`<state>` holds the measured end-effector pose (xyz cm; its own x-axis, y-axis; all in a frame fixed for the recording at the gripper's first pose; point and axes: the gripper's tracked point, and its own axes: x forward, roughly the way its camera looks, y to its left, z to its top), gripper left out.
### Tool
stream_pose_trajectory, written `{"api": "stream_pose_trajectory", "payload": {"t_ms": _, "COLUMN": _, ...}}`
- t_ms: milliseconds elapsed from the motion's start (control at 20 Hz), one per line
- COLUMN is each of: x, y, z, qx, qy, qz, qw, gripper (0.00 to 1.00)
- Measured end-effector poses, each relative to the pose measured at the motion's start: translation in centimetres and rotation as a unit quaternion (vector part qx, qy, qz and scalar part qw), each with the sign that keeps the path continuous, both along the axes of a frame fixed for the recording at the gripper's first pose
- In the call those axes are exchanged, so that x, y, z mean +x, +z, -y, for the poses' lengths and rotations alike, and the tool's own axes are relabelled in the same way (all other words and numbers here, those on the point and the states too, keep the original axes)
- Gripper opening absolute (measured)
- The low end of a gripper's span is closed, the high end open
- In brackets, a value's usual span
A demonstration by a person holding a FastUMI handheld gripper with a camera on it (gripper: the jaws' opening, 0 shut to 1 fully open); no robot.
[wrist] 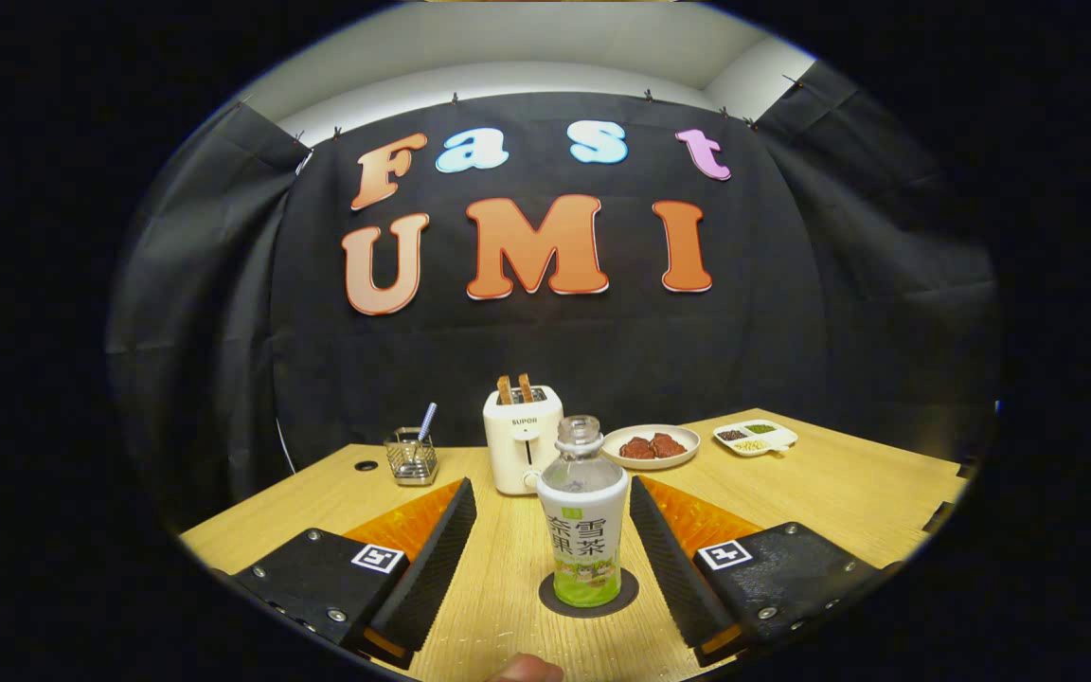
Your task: Take the bottle from table, then pour the juice into the cup, finally place the bottle on the coaster
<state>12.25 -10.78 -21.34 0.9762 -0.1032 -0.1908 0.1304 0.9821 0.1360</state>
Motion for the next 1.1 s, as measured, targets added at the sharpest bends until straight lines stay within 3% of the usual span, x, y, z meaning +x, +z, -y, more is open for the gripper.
{"api": "stream_pose_trajectory", "payload": {"t_ms": 650, "x": -7.6, "y": 16.4, "z": -9.8, "qx": -0.013, "qy": 0.063, "qz": 0.069, "qw": 0.996, "gripper": 0.97}}
{"api": "stream_pose_trajectory", "payload": {"t_ms": 850, "x": -9.7, "y": 19.0, "z": -12.7, "qx": 0.006, "qy": 0.099, "qz": 0.068, "qw": 0.993, "gripper": 0.97}}
{"api": "stream_pose_trajectory", "payload": {"t_ms": 1100, "x": -10.9, "y": 21.6, "z": -13.5, "qx": 0.004, "qy": 0.107, "qz": 0.087, "qw": 0.990, "gripper": 0.97}}
